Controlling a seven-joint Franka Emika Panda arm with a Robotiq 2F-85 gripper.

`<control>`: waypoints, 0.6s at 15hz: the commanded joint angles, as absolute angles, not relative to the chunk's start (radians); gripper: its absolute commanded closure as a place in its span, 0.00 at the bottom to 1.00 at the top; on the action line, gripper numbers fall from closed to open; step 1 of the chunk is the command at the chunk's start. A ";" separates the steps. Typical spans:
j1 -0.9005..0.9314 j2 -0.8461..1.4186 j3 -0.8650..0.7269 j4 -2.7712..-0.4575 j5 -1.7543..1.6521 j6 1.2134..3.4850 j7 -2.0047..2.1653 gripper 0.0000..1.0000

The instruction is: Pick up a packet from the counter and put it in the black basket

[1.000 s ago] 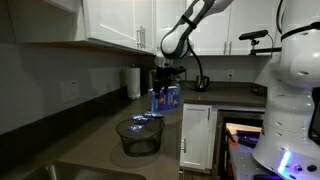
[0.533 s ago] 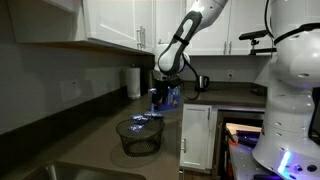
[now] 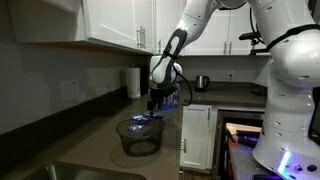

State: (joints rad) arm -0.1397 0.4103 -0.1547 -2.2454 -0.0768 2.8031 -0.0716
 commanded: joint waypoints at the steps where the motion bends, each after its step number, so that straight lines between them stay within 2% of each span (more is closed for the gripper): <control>1: -0.159 0.518 -0.155 -2.147 -0.085 2.833 -0.090 0.00; 6: -0.150 0.611 -0.179 -2.082 -0.101 2.849 -0.075 0.00; 7: -0.146 0.623 -0.189 -2.074 -0.108 2.853 -0.073 0.08; 9: -0.138 0.643 -0.206 -2.058 -0.119 2.859 -0.069 0.33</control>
State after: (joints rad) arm -0.1432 0.6036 -0.1804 -2.0919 -0.0864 2.8348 -0.0716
